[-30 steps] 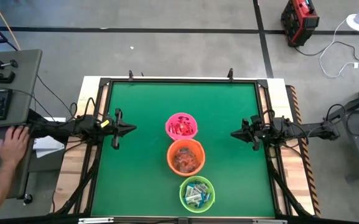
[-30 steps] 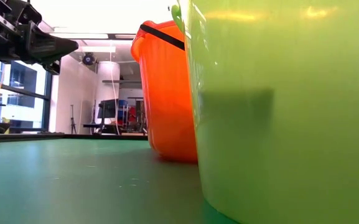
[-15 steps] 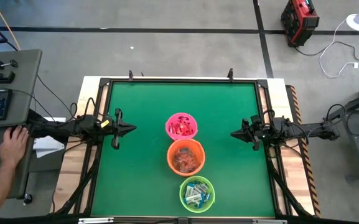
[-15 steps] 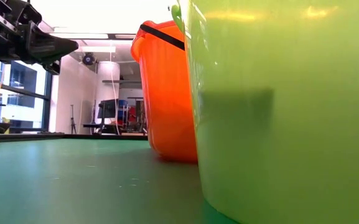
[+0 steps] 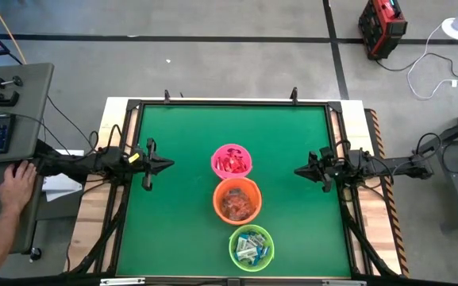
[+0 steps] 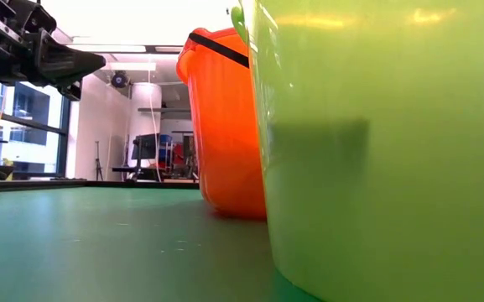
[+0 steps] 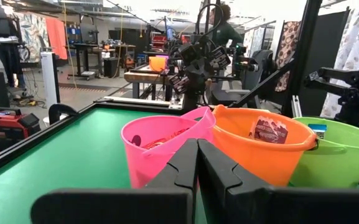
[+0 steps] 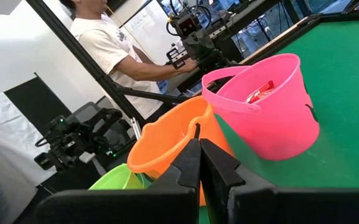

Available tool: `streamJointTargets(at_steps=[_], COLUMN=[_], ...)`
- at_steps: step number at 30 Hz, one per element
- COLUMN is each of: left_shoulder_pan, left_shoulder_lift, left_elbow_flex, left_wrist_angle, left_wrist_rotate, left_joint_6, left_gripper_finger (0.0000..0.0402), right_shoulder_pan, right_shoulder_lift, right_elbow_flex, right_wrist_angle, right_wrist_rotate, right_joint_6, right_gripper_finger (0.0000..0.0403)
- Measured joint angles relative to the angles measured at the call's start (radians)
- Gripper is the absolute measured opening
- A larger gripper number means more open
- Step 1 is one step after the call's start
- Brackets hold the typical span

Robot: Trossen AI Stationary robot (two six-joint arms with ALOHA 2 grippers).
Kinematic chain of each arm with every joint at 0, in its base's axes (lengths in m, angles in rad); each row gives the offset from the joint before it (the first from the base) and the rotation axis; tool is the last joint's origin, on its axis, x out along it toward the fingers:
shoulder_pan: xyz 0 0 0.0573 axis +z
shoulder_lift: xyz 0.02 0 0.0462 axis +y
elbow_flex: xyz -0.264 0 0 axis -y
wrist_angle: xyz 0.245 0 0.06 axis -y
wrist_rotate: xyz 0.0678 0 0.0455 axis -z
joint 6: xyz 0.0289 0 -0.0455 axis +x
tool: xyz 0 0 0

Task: Sort candy by brand, put in halloween buckets
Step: Return to Home Position

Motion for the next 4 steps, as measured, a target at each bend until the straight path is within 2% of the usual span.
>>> streamJointTargets(at_steps=[4], left_shoulder_pan=[0.000], left_shoulder_lift=[0.000], left_elbow_flex=[0.000], left_wrist_angle=[0.000], left_wrist_rotate=[0.000], left_joint_6=[0.000], left_gripper_finger=[0.0001], right_shoulder_pan=[0.000], right_shoulder_lift=[0.000], right_elbow_flex=[0.000], right_wrist_angle=[0.000], right_wrist_rotate=[0.000], right_joint_6=[0.000], right_gripper_finger=[0.0000])
